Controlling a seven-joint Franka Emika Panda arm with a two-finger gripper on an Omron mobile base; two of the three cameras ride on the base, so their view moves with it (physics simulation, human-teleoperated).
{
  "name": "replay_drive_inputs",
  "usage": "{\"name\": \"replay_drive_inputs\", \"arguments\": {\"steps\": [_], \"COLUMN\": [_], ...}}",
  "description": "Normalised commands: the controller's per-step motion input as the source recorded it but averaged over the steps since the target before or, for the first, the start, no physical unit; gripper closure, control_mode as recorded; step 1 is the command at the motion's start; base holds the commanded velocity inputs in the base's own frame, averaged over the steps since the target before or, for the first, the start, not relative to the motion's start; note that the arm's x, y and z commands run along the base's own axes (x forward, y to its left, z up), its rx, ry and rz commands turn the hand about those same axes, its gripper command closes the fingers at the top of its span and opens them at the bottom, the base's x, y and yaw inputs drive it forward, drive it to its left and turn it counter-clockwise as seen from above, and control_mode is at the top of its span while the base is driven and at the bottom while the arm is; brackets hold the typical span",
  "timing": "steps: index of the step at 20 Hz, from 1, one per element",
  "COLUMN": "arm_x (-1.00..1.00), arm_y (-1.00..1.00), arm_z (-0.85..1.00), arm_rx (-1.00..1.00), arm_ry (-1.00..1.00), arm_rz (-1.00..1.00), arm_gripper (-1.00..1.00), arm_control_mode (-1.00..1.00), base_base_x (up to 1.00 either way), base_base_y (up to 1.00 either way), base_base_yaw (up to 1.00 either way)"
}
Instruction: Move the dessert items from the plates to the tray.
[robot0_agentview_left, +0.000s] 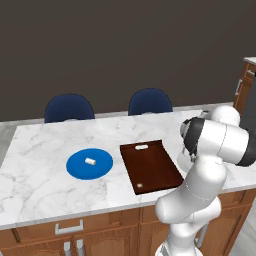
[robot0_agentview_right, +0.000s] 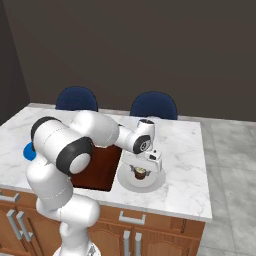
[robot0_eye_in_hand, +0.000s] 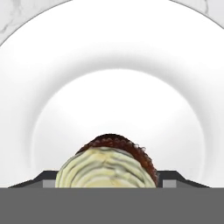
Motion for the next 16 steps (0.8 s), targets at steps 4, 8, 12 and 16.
{"name": "replay_drive_inputs", "arguments": {"steps": [4, 8, 12, 16], "arm_x": [-0.04, -0.33, -0.21, -0.05], "arm_y": [0.11, 0.34, 0.23, 0.11], "arm_z": [0.02, 0.46, 0.69, 0.60], "arm_rx": [0.00, 0.00, 0.00, 0.00], "arm_ry": [0.00, -0.11, -0.04, 0.00], "arm_rz": [0.00, 0.00, 0.00, 0.00], "arm_gripper": [1.00, 1.00, 1.00, 1.00], "arm_control_mode": [-1.00, -1.00, -1.00, -1.00], "base_base_x": [0.00, 0.00, 0.00, 0.00], "base_base_y": [0.00, 0.00, 0.00, 0.00], "base_base_yaw": [0.00, 0.00, 0.00, 0.00]}}
